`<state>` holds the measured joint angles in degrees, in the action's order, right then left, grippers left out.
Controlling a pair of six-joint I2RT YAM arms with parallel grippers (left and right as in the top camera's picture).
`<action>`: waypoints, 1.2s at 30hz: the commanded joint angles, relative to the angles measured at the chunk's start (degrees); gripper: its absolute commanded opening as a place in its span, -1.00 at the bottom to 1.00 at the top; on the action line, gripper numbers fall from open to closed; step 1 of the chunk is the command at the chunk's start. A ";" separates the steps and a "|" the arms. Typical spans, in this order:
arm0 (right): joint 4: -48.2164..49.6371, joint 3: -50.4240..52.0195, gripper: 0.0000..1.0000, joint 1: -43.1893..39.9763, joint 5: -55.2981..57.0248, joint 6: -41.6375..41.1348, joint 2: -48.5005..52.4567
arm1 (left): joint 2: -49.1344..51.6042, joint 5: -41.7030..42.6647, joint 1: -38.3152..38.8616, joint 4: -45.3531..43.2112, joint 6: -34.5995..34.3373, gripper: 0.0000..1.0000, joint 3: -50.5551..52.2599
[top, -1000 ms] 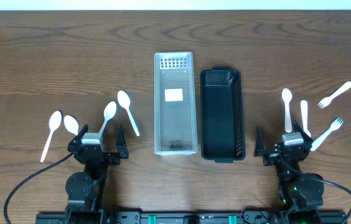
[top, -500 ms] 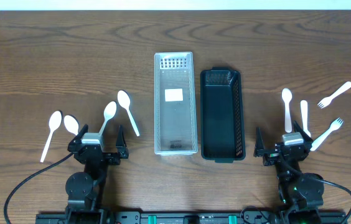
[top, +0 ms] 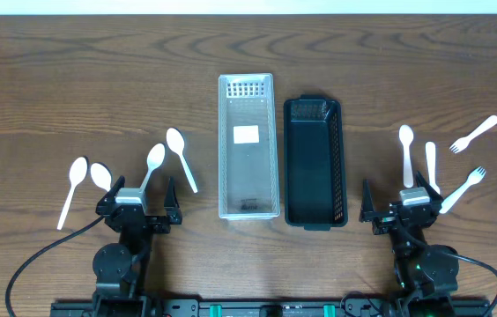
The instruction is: Pack container
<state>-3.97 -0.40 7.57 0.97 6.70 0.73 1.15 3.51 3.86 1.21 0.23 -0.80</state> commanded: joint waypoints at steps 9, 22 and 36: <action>-0.24 0.09 0.99 -0.52 -0.37 0.00 -0.28 | 0.22 0.81 -0.31 2.56 -0.07 0.96 0.57; -0.24 0.09 0.99 -0.52 -0.37 0.00 -0.28 | 0.22 0.81 -0.31 2.58 -0.07 0.96 0.57; -0.22 0.07 0.98 -0.52 -2.75 -13.31 0.96 | 1.03 0.59 -0.31 2.54 -1.03 0.96 0.57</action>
<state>-3.97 -0.40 7.57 0.10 0.93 0.86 1.26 3.49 3.86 1.21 0.16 -0.80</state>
